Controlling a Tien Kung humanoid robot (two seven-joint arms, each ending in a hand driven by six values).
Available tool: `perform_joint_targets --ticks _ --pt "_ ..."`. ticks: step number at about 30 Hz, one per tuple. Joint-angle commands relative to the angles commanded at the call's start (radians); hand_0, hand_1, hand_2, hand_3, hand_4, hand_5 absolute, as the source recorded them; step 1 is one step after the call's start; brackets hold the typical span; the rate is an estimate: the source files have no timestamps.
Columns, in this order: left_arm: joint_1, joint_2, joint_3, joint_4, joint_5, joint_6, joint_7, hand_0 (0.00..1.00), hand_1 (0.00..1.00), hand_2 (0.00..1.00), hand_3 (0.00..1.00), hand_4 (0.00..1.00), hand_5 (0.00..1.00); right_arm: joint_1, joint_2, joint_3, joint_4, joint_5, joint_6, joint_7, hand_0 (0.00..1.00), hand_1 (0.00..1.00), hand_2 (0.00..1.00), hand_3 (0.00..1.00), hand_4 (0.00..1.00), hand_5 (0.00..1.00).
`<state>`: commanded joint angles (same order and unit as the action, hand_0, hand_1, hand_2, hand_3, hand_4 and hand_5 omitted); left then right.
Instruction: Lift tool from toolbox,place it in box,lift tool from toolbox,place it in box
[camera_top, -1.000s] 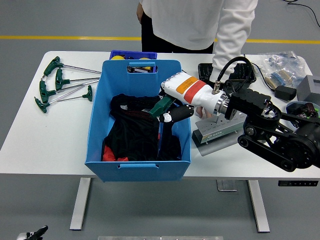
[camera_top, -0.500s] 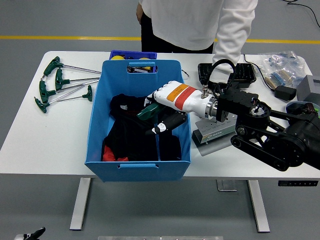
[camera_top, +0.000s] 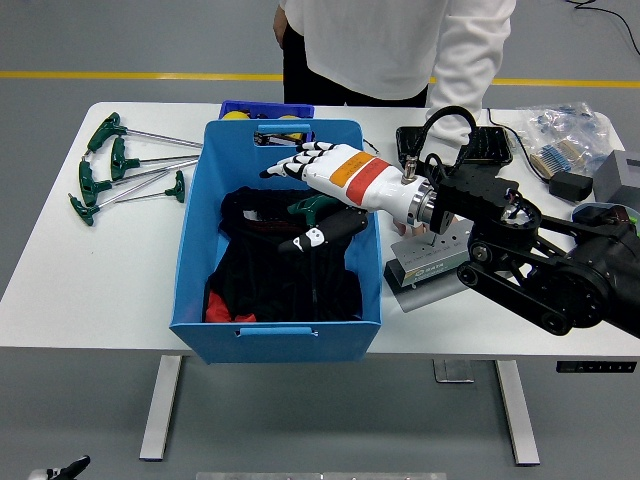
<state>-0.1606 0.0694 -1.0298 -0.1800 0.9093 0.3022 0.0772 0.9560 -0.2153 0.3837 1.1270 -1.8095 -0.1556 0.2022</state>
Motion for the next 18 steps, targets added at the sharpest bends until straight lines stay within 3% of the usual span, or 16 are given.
perform_joint_targets --ticks 9,10,15,16,18 --pt "0.000 -0.002 -0.006 0.000 0.001 -0.001 -0.001 0.715 0.714 0.743 0.631 0.630 0.509 -0.003 -0.036 0.044 -0.070 -0.025 0.011 -0.011 0.983 0.877 0.897 0.890 0.998 0.865" --pt "0.000 -0.002 -0.007 0.000 0.000 -0.001 -0.001 0.715 0.714 0.742 0.630 0.629 0.509 -0.002 -0.041 0.043 -0.079 -0.026 0.013 -0.013 0.969 0.792 0.799 0.674 0.998 0.871" --pt "-0.001 -0.003 0.000 0.000 -0.014 0.000 -0.004 0.715 0.714 0.742 0.630 0.629 0.509 -0.006 -0.054 0.039 -0.102 -0.011 0.019 -0.014 0.969 0.792 0.799 0.674 0.998 0.871" --pt "-0.001 -0.003 0.004 0.000 -0.019 0.001 -0.005 0.714 0.714 0.742 0.630 0.626 0.507 -0.008 -0.057 0.038 -0.102 -0.013 0.024 -0.015 0.915 0.624 0.661 0.499 0.998 0.877" --pt "-0.002 -0.003 0.010 0.000 -0.028 0.002 -0.007 0.714 0.714 0.742 0.630 0.626 0.507 -0.011 -0.062 0.036 -0.100 -0.015 0.034 -0.019 0.915 0.624 0.661 0.499 0.998 0.877"
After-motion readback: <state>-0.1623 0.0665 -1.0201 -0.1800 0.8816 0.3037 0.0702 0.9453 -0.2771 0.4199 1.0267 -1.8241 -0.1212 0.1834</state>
